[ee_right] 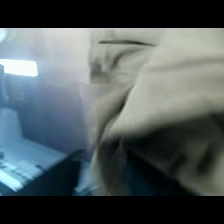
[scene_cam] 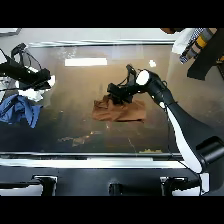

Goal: Fold the clothes and pants, and hang the long-sleeved shirts on hangers.

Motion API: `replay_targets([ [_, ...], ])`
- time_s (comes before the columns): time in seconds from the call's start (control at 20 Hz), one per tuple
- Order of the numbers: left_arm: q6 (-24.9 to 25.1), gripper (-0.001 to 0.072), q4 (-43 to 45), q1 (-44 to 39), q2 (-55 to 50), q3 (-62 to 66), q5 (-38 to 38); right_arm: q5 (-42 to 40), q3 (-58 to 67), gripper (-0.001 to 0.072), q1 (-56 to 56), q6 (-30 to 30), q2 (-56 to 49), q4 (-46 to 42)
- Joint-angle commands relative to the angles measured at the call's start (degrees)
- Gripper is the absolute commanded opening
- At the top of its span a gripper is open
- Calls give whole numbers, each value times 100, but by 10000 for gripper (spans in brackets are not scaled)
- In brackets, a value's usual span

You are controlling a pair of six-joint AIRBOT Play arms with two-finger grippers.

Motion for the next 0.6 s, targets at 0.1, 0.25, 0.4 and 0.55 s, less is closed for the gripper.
replay_targets([
  [0.1, 0, 20, 13, 9, 4, 0, 33, 444, 7, 431, 26, -433, 131, 1025],
  [0.25, -2, 20, 13, 9, 4, 0, 31, 501, 7, 431, -258, -431, 662, 951],
  [0.4, 0, 20, 13, 9, 4, 0, 28, 680, 7, 438, -1169, -496, 1244, 870],
  [0.55, 2, 19, 13, 9, 4, 0, 20, 1327, 4, 504, -2527, -870, 1523, 358],
])
